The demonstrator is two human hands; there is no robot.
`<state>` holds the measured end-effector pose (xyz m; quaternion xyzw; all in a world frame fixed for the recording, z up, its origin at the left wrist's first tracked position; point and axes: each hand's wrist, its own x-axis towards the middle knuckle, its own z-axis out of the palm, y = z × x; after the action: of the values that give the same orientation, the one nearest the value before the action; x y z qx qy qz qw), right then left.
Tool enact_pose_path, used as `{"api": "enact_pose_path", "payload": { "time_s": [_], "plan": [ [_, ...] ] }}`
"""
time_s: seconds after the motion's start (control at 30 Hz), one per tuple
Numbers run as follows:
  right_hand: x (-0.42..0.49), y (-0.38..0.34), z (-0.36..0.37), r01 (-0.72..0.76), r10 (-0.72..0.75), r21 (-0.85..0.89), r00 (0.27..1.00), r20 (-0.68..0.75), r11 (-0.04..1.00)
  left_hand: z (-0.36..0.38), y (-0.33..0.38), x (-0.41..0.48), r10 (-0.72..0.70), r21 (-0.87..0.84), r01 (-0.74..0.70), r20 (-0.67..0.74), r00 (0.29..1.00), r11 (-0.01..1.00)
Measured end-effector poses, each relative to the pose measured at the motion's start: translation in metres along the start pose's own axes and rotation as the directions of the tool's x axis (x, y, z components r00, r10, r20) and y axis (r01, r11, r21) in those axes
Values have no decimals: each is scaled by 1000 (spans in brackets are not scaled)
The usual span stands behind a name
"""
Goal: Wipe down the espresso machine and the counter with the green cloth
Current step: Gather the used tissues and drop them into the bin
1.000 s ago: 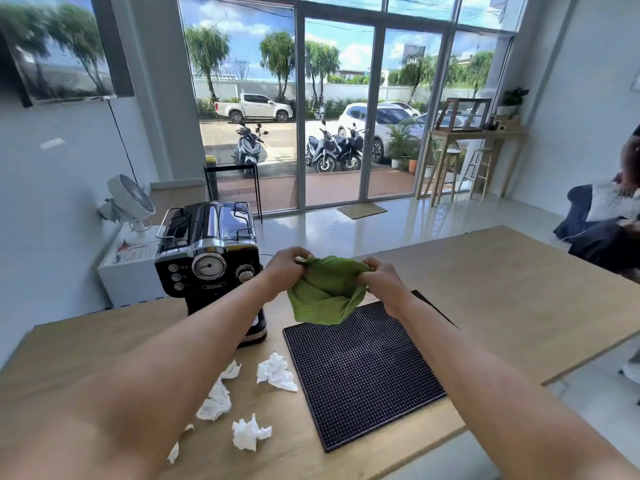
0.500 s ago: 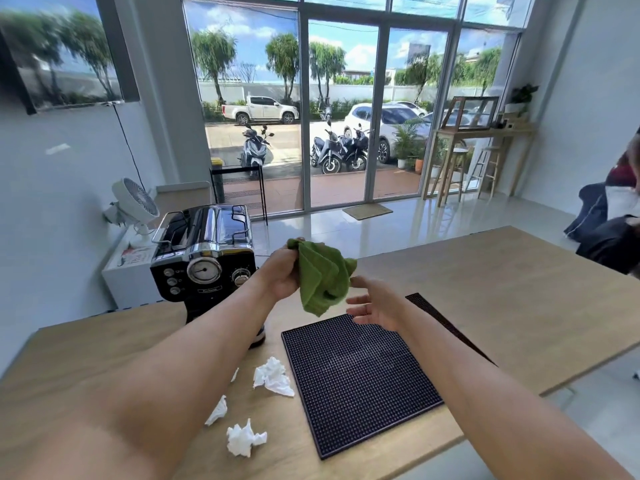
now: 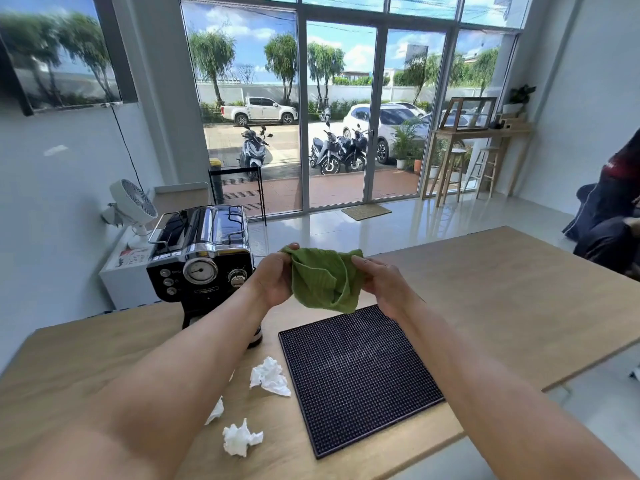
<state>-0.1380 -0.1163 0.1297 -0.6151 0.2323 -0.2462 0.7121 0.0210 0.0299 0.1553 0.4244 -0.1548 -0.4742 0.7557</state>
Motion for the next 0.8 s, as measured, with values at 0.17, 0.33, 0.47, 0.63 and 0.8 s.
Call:
{"api": "enact_pose_path", "payload": {
  "time_s": [0.17,0.33,0.47,0.63,0.8],
  "plan": [
    [4,-30,5,44,-47,-77,998,-45,996,-16,-6,-1,-43,496,89,-103,994,863],
    [8,-43,8,80,-71,-366,997,39,927,0,-5,-5,180,780,-45,-88,980,624],
    [7,-45,12,163,-102,-503,984,147,849,29,-4,-7,76,778,-174,161,984,604],
    [12,-42,3,132,-118,-563,991,61,816,33,-5,5,183,808,-205,122,976,553],
    [7,-23,-16,188,-143,-687,982,122,702,24,-3,14,342,902,-193,54,938,386]
  ]
}}
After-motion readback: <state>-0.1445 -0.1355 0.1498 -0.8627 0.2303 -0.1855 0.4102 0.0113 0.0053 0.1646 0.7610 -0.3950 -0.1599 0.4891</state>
